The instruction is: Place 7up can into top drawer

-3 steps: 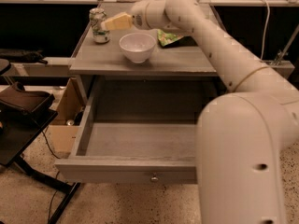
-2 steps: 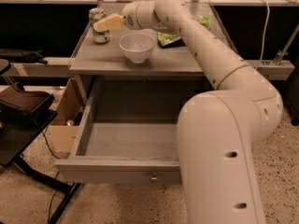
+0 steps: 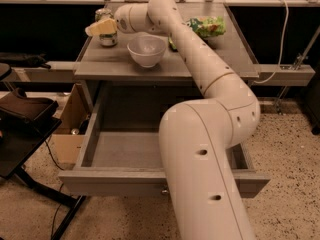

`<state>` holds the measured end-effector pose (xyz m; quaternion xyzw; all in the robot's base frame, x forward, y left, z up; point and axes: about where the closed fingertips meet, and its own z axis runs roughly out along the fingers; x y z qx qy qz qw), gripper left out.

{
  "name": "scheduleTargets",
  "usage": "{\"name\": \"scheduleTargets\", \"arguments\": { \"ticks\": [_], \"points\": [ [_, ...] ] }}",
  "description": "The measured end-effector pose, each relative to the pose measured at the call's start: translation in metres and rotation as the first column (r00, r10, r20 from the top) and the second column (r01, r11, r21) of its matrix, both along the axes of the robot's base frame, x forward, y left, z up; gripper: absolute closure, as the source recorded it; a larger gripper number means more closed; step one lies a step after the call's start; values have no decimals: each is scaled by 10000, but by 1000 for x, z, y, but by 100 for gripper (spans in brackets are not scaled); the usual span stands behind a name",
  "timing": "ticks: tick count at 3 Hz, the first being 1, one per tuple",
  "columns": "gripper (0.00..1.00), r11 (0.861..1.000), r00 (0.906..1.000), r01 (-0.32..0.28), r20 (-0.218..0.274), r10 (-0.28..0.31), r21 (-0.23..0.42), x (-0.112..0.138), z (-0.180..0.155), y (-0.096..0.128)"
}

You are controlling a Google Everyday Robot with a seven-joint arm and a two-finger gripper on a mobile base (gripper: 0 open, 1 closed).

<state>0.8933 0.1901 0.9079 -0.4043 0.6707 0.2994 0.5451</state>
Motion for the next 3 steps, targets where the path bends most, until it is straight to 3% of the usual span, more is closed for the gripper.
{"name": "scheduleTargets", "arguments": {
  "ticks": [1, 2, 3],
  "points": [
    [26, 9995, 9988, -264, 414, 257, 148, 10, 0, 24],
    [57, 9995, 9988, -262, 421, 256, 154, 10, 1, 24],
    [80, 9995, 9988, -262, 421, 255, 154, 10, 1, 24]
  ]
}}
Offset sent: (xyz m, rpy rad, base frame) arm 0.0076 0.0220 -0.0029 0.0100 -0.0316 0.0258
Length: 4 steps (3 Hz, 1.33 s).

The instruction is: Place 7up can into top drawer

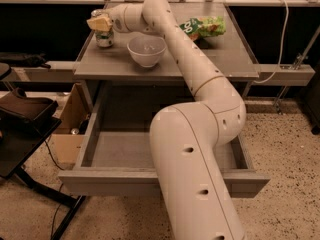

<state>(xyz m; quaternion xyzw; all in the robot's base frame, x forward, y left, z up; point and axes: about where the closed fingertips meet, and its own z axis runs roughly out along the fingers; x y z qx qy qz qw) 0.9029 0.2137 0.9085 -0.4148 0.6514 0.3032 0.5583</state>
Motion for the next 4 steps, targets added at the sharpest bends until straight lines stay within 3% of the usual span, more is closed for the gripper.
{"name": "scheduleTargets", "arguments": {
  "ticks": [1, 2, 3, 4],
  "points": [
    [100, 9999, 9994, 82, 336, -78, -116, -9, 21, -10],
    [100, 9972, 9869, 730, 1431, -745, 161, -25, 78, -59],
    [100, 9782, 9228, 1757, 3275, -2028, 1108, -74, 184, -137],
    [100, 9678, 8661, 1916, 4357, -2450, 1632, -153, 253, -169]
  ]
}}
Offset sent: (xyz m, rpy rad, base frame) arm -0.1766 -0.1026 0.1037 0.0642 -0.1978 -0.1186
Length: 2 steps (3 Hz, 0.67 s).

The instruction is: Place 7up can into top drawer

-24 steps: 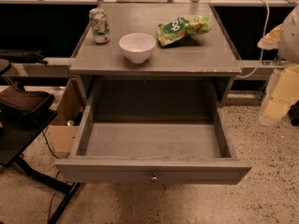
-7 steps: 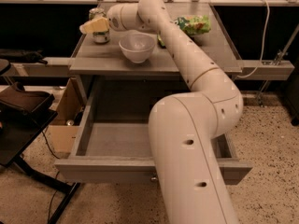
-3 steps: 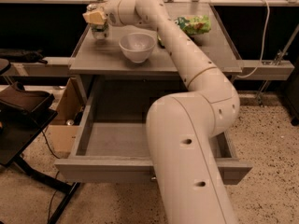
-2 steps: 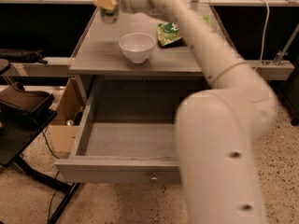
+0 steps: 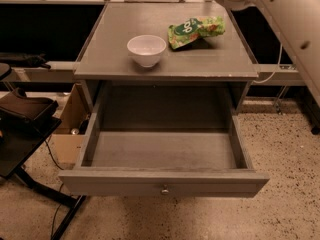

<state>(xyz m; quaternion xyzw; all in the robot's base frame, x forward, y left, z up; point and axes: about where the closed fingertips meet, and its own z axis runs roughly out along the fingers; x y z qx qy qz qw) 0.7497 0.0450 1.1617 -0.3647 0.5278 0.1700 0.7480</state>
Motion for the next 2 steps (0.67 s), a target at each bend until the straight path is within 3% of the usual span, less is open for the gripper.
{"name": "scheduleTargets", "arguments": {
  "ticks": [1, 2],
  "points": [
    [100, 9973, 9967, -680, -416, 692, 292, -65, -17, 5],
    [100, 9878, 9788, -1314, -1471, 1426, 835, -99, -95, 7]
  ]
}}
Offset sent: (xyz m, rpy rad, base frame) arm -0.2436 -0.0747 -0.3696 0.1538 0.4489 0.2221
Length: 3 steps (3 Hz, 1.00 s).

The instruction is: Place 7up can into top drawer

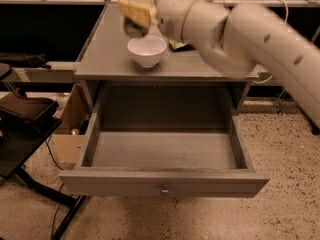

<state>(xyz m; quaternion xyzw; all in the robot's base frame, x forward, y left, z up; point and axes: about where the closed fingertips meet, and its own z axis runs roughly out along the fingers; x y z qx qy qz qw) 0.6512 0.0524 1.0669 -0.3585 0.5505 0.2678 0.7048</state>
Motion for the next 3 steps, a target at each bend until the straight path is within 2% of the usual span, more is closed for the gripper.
{"name": "scheduleTargets", "arguments": {
  "ticks": [1, 2, 3],
  "points": [
    [100, 9960, 9893, -128, -1435, 254, 880, -18, -117, -19],
    [100, 9873, 9737, 99, -2261, 265, 1585, -57, -199, -33],
    [100, 9791, 9598, 182, -2780, 397, 2026, -85, -240, -45]
  ]
}}
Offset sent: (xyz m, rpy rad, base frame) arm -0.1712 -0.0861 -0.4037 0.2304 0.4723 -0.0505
